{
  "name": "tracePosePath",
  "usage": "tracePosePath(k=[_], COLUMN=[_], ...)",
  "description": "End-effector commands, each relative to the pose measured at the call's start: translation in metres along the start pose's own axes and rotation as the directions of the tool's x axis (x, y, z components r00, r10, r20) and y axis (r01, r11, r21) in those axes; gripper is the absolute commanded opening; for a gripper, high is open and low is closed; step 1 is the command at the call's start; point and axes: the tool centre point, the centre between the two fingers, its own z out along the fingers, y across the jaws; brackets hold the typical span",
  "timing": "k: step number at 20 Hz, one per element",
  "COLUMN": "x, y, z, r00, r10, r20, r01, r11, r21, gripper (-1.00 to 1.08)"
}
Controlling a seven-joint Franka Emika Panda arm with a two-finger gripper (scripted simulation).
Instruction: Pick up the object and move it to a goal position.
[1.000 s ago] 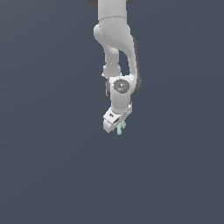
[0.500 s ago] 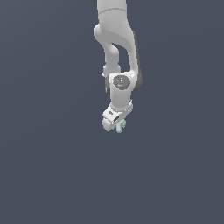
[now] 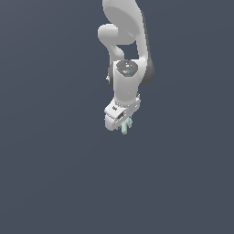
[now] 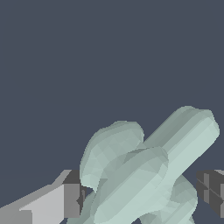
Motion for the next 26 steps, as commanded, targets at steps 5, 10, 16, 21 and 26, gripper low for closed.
tracePosePath(k=[5,10,16,21,26], x=[0.006,0.011,0.017,0.021,0.024], y=[0.012,0.022,0.034,0.041,0.046], z=[-0.068,-0.12,-0.174,-0.205,-0.223], r00=[1.0,1.0,1.0,1.0,1.0], r10=[-0.001,-0.001,0.0,0.0,0.001], r20=[0.0,0.001,0.003,0.004,0.004], r01=[0.001,0.001,0.0,0.0,-0.001], r11=[1.0,1.0,1.0,1.0,1.0], r21=[0.003,0.004,0.005,0.005,0.005], gripper=[-1.0,-1.0,-1.0,-1.0,-1.0])
